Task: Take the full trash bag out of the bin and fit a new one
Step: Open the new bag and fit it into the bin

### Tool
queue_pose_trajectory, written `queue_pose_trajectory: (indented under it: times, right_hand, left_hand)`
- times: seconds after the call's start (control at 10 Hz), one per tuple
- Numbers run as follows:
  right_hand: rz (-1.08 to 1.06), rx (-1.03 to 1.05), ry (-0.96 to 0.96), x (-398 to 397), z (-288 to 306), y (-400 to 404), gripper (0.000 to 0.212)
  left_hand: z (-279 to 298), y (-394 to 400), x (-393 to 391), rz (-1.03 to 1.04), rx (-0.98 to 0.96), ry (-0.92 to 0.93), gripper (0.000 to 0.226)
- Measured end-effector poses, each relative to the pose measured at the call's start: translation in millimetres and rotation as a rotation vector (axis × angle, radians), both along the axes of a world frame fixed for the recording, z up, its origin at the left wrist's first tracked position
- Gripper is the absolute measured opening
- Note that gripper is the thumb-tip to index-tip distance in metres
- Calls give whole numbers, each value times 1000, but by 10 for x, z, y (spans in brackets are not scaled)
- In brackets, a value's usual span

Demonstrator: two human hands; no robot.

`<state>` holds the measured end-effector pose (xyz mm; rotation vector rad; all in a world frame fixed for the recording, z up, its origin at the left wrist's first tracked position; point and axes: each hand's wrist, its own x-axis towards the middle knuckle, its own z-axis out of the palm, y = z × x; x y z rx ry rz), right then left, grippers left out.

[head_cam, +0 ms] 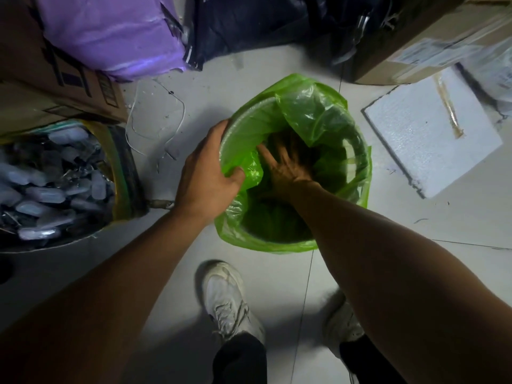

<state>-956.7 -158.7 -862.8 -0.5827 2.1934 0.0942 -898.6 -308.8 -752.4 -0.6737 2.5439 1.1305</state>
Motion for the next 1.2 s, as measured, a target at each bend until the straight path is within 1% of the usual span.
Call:
queue_pose_trajectory:
  times: [0.1,0.2,0.3,0.4,0.5,0.7,0.8,0.9,1.0,1.1,1.2]
  right_hand:
    - [27,-2,-4,43,109,-26,124]
    - [31,-55,36,-29,150,-75,118]
    - [66,-128,16,-37,186,-38,111]
    - [141,-122,-27,-5,158,-5,114]
    - [191,-97,-4,-16,40,-31,115]
    - [156,-21,-8,-26,-145,-48,118]
    - [155,-9,-10,-34,-36,-64,119]
    - [121,-36,7,-30,193,-26,119]
    - [120,-60,22,23,486,35,106]
    - [73,-136,33,83,799,110,86]
    - [62,-207,61,145,1188,212,83]
  left_hand:
    - [100,3,46,18,-26,-6,73]
    - [51,7,-17,45,-53,-23,67]
    - [0,47,-21,67,-40,-34,63]
    - [6,61,-4,72,-40,-38,62]
    - [6,65,-2,67,-52,-25,58]
    - [-31,56,9,73,-43,6,56]
    - [-16,57,17,55,-40,-17,53]
    - [50,33,5,36,-80,-42,51]
    - [190,6,-3,28,-122,-70,59]
    - [386,-9,1,-12,-154,-99,65]
    - [599,-10,37,-106,-308,-118,58]
